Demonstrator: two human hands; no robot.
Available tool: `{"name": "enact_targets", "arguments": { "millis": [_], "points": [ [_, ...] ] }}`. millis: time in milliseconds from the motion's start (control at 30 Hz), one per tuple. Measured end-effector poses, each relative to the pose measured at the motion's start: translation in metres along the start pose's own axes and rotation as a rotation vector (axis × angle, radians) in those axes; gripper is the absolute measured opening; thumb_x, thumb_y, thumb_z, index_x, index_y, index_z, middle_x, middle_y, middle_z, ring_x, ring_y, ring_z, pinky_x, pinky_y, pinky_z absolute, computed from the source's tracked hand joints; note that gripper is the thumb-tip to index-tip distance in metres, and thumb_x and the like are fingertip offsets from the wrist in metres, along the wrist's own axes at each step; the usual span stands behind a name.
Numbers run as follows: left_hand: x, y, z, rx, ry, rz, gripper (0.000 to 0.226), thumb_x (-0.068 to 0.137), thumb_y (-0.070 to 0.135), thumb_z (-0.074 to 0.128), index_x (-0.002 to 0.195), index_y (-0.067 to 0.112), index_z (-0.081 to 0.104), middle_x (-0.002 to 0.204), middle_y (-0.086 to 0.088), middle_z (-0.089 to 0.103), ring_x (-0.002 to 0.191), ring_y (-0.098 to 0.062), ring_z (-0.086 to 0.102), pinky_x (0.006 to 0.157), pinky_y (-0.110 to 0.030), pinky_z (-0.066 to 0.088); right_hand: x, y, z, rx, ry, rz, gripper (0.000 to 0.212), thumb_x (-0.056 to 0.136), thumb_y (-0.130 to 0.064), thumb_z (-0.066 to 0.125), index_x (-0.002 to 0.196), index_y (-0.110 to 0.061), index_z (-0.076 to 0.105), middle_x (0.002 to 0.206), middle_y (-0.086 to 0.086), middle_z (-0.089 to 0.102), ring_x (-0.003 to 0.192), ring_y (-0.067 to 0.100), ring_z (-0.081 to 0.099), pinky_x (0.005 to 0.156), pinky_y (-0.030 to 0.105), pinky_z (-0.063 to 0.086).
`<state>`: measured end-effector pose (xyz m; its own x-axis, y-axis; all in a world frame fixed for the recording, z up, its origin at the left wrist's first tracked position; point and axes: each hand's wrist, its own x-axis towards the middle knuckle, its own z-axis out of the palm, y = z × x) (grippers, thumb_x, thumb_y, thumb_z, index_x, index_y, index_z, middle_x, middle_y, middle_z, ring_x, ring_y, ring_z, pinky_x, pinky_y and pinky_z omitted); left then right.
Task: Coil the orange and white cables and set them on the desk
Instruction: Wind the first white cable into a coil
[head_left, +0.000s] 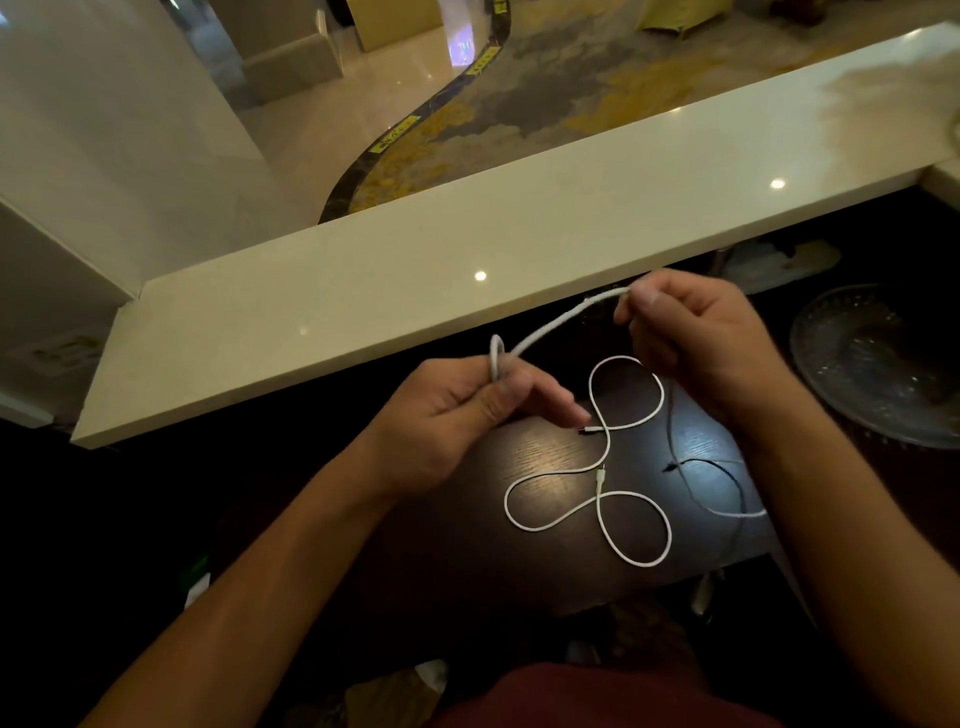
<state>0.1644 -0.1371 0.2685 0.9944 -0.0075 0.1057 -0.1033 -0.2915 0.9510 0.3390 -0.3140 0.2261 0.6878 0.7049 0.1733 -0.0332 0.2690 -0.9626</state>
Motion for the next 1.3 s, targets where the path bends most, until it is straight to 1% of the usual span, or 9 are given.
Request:
{"name": "enact_targets", "arguments": {
  "millis": [100,200,300,567,700,867,967,1100,1300],
  "points": [
    [0.001,0.005,-0.003,-0.223,-0.024,0.082,0.042,0.104,0.016,0.033,0.110,-0.010,0.064,0.108,-0.027,0.072,0.104,-0.040,0.070,0.096,-0.047,0.051,0.003,0.032,-0.001,-0.061,0.035,0.086,0.026,0.095,-0.031,0.065,0.073,-0.019,0.071,0.049,-0.004,0.040,0.045,0.008,0.031,0.045,0.020,0.023],
    [-0.001,0.005,-0.007,-0.495,0.012,0.154,0.040,0.105,0.027,0.039,0.113,-0.001,0.068,0.108,-0.019,0.074,0.104,-0.039,0.070,0.096,-0.047,0.051,-0.004,0.055,0.003,-0.106,0.026,0.169,0.030,0.094,-0.032,0.059,0.069,-0.020,0.070,0.049,-0.002,0.039,0.044,0.009,0.031,0.044,0.021,0.022],
    [-0.003,0.004,-0.011,-0.553,0.069,0.174,0.040,0.104,0.033,0.044,0.113,0.002,0.069,0.108,-0.016,0.075,0.106,-0.038,0.070,0.097,-0.045,0.052,-0.015,0.067,0.009,-0.139,-0.017,0.225,0.031,0.093,-0.033,0.059,0.067,-0.021,0.069,0.050,-0.003,0.042,0.043,0.007,0.034,0.043,0.018,0.026],
    [-0.008,-0.008,0.004,-0.155,0.338,0.103,0.036,0.104,0.021,0.038,0.112,-0.002,0.065,0.107,-0.016,0.076,0.107,-0.027,0.073,0.095,-0.033,0.054,-0.028,0.043,0.037,-0.236,-0.241,0.193,0.029,0.096,-0.033,0.061,0.075,-0.015,0.071,0.056,0.004,0.039,0.055,0.021,0.031,0.049,0.028,0.024],
    [-0.008,-0.016,0.013,-0.030,0.395,0.077,0.034,0.103,0.022,0.043,0.113,0.000,0.067,0.110,-0.012,0.075,0.109,-0.022,0.072,0.097,-0.036,0.054,-0.029,0.031,0.044,-0.294,-0.340,0.178,0.029,0.098,-0.031,0.062,0.085,-0.007,0.072,0.055,-0.007,0.046,0.053,0.013,0.039,0.051,0.022,0.031],
    [-0.009,-0.030,0.014,0.140,0.442,0.023,0.033,0.105,0.025,0.047,0.115,0.005,0.071,0.110,-0.004,0.076,0.108,-0.013,0.071,0.097,-0.032,0.054,-0.033,0.023,0.052,-0.306,-0.420,0.169,0.016,0.096,-0.027,0.065,0.100,-0.015,0.075,0.064,0.000,0.053,0.058,0.010,0.047,0.056,0.022,0.040],
    [-0.014,-0.042,0.013,0.413,0.404,0.095,0.033,0.105,0.028,0.049,0.117,0.010,0.074,0.109,0.001,0.077,0.101,-0.007,0.072,0.088,-0.028,0.056,-0.032,0.018,0.049,-0.314,-0.397,0.143,0.016,0.098,-0.027,0.061,0.103,-0.026,0.076,0.065,0.002,0.053,0.060,0.012,0.048,0.056,0.026,0.040],
    [-0.018,-0.051,0.011,0.557,0.315,0.222,0.046,0.105,0.040,0.043,0.129,0.008,0.066,0.125,0.001,0.069,0.115,-0.009,0.067,0.098,-0.022,0.051,-0.031,0.010,0.042,-0.406,-0.366,0.079,0.015,0.101,-0.021,0.061,0.099,-0.024,0.076,0.064,0.006,0.057,0.059,0.012,0.051,0.055,0.024,0.041],
    [-0.014,-0.066,0.010,0.907,0.302,0.417,0.043,0.107,0.030,0.045,0.130,-0.001,0.063,0.128,-0.013,0.069,0.119,-0.025,0.067,0.097,-0.043,0.055,-0.034,0.002,0.041,-0.595,-0.385,0.015,0.017,0.098,-0.030,0.062,0.099,-0.022,0.077,0.066,0.006,0.062,0.056,0.007,0.052,0.056,0.024,0.041]
  ]
}}
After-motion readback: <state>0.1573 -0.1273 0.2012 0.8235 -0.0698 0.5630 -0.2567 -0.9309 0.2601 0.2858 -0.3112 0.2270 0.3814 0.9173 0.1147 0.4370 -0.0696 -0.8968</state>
